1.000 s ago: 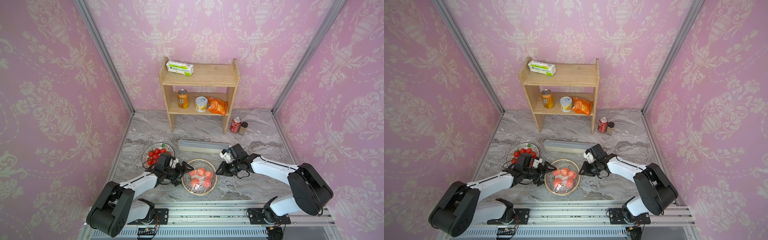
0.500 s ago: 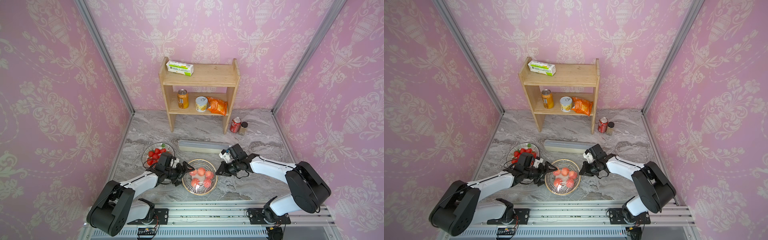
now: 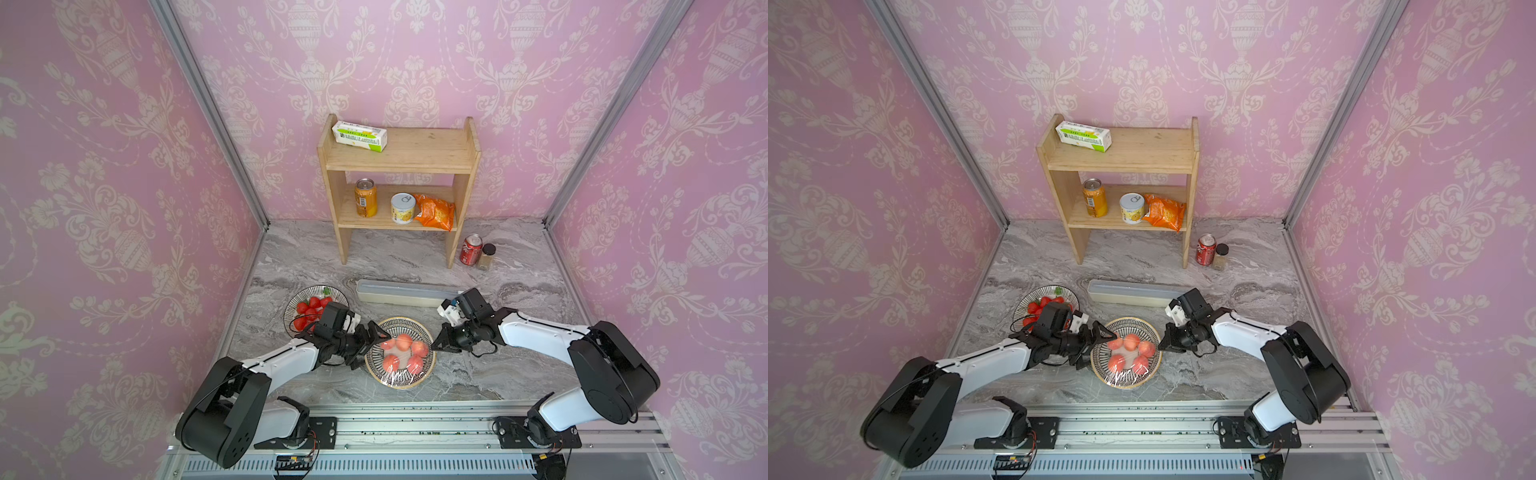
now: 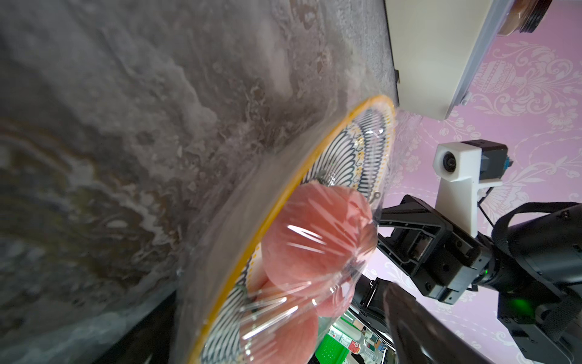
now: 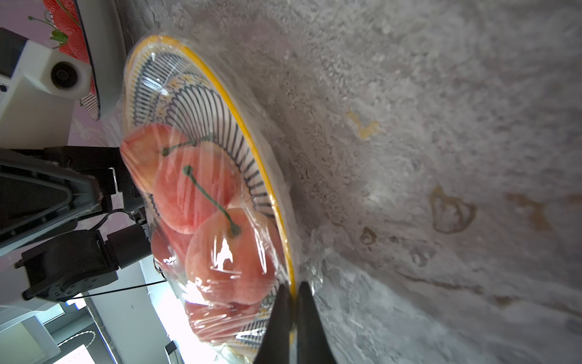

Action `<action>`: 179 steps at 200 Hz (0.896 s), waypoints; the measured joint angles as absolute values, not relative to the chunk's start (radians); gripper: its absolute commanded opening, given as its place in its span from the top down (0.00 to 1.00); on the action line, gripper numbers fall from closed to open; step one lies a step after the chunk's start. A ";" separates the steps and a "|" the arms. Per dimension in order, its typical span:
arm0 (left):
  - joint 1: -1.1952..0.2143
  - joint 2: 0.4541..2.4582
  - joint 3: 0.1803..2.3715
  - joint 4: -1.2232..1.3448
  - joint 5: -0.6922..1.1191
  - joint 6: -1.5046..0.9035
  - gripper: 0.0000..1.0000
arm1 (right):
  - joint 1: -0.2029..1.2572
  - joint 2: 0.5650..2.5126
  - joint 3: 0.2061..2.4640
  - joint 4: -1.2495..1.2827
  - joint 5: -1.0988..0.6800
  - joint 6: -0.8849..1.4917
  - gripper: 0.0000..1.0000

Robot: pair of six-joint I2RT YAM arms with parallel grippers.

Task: Wrap the plate with plastic wrap
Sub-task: Cover the plate with plastic wrap, then move the plate to the center of the board.

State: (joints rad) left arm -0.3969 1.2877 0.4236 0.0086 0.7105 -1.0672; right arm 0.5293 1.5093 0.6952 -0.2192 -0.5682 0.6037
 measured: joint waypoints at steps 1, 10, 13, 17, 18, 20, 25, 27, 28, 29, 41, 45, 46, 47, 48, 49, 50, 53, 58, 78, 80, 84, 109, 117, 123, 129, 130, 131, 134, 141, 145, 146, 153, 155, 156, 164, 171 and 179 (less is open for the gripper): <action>-0.397 1.288 0.426 0.005 0.710 -1.064 0.01 | 0.529 1.509 0.695 -0.220 -0.568 0.604 1.00; -0.397 1.284 0.443 -0.026 0.698 -1.042 0.01 | 0.524 1.500 0.694 -0.231 -0.559 0.601 1.00; -0.397 1.283 0.450 -0.037 0.693 -1.037 0.01 | 0.521 1.497 0.694 -0.234 -0.558 0.600 1.00; -0.397 1.278 0.459 -0.052 0.687 -1.025 0.01 | 0.516 1.490 0.693 -0.244 -0.551 0.597 1.00; -0.397 1.278 0.461 -0.056 0.686 -1.024 0.01 | 0.514 1.488 0.693 -0.246 -0.550 0.596 1.00; -0.397 1.275 0.466 -0.064 0.680 -1.018 0.01 | 0.512 1.485 0.692 -0.249 -0.549 0.595 1.00; -0.397 1.269 0.478 -0.083 0.669 -1.005 0.01 | 0.504 1.473 0.688 -0.260 -0.541 0.590 1.00; -0.397 1.266 0.483 -0.092 0.666 -1.000 0.01 | 0.501 1.469 0.686 -0.263 -0.538 0.590 1.00; -0.397 1.263 0.487 -0.097 0.665 -0.996 0.01 | 0.498 1.465 0.685 -0.268 -0.536 0.588 1.00; -0.397 1.262 0.488 -0.101 0.663 -0.993 0.01 | 0.496 1.463 0.684 -0.270 -0.534 0.586 1.00; -0.395 1.242 0.517 -0.146 0.641 -0.962 0.01 | 0.467 1.432 0.670 -0.303 -0.518 0.575 1.00; -0.393 1.234 0.526 -0.160 0.638 -0.952 0.01 | 0.453 1.420 0.665 -0.316 -0.511 0.569 1.00; -0.393 1.233 0.527 -0.162 0.637 -0.950 0.01 | 0.451 1.418 0.664 -0.318 -0.511 0.569 1.00; -0.393 1.230 0.530 -0.167 0.636 -0.947 0.01 | 0.450 1.415 0.663 -0.321 -0.510 0.568 1.00; -0.392 1.229 0.531 -0.169 0.635 -0.945 0.01 | 0.445 1.411 0.661 -0.325 -0.508 0.567 1.00; -0.391 1.227 0.533 -0.173 0.632 -0.941 0.01 | 0.443 1.409 0.660 -0.327 -0.507 0.565 1.00; -0.390 1.225 0.535 -0.176 0.631 -0.939 0.01 | 0.437 1.404 0.659 -0.333 -0.504 0.563 1.00; -0.389 1.221 0.540 -0.184 0.628 -0.933 0.01 | 0.429 1.396 0.655 -0.341 -0.501 0.560 1.00; -0.384 1.213 0.547 -0.200 0.620 -0.922 0.01 | 0.410 1.379 0.649 -0.359 -0.493 0.552 1.00; -0.357 1.190 0.572 -0.264 0.595 -0.879 0.01 | 0.324 1.311 0.625 -0.422 -0.473 0.534 1.00; -0.354 1.189 0.574 -0.271 0.595 -0.875 0.01 | 0.315 1.305 0.623 -0.428 -0.473 0.532 1.00; -0.348 1.187 0.578 -0.282 0.592 -0.868 0.01 | 0.292 1.290 0.617 -0.440 -0.467 0.527 1.00; -0.301 1.175 0.605 -0.354 0.577 -0.822 0.01 | 0.145 1.211 0.582 -0.501 -0.451 0.513 1.00; -0.284 1.172 0.616 -0.378 0.572 -0.805 0.01 | 0.093 1.188 0.574 -0.520 -0.447 0.504 1.00; -0.271 1.171 0.627 -0.397 0.569 -0.793 0.01 | 0.055 1.173 0.570 -0.534 -0.444 0.497 1.00; -0.259 1.170 0.638 -0.413 0.569 -0.781 0.01 | 0.023 1.161 0.568 -0.546 -0.441 0.492 1.00; -0.256 1.170 0.641 -0.417 0.569 -0.777 0.01 | 0.014 1.158 0.567 -0.549 -0.440 0.491 1.00; -0.254 1.170 0.642 -0.419 0.569 -0.775 0.01 | 0.010 1.156 0.567 -0.551 -0.440 0.491 1.00; -0.248 1.170 0.648 -0.427 0.569 -0.771 0.01 | -0.006 1.151 0.566 -0.556 -0.438 0.489 1.00; -0.233 1.169 0.662 -0.445 0.567 -0.755 0.01 | -0.043 1.138 0.566 -0.566 -0.434 0.483 1.00; -0.224 1.167 0.670 -0.453 0.567 -0.745 0.01 | -0.064 1.131 0.566 -0.572 -0.431 0.478 1.00; -0.223 1.167 0.672 -0.455 0.567 -0.744 0.01 | -0.067 1.130 0.566 -0.572 -0.430 0.477 1.00; -0.207 1.164 0.685 -0.472 0.566 -0.729 0.01 | -0.100 1.120 0.566 -0.580 -0.427 0.470 1.00; -0.202 1.163 0.688 -0.476 0.565 -0.724 0.01 | -0.109 1.118 0.566 -0.582 -0.426 0.468 1.00; -0.201 1.163 0.689 -0.478 0.565 -0.722 0.01 | -0.117 1.116 0.566 -0.583 -0.425 0.466 1.00; -0.183 1.159 0.702 -0.496 0.562 -0.706 0.01 | -0.153 1.111 0.566 -0.590 -0.422 0.458 1.00; -0.168 1.159 0.714 -0.516 0.561 -0.691 0.01 | -0.185 1.108 0.566 -0.594 -0.421 0.449 1.00; -0.150 1.159 0.730 -0.535 0.559 -0.675 0.01 | -0.221 1.108 0.566 -0.598 -0.421 0.442 1.00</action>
State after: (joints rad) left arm -0.1497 1.1591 0.7303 -0.5346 0.5591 -0.6754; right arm -0.2214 1.1084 0.5655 -0.5976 -0.4210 0.4419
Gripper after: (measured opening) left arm 0.992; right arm 0.056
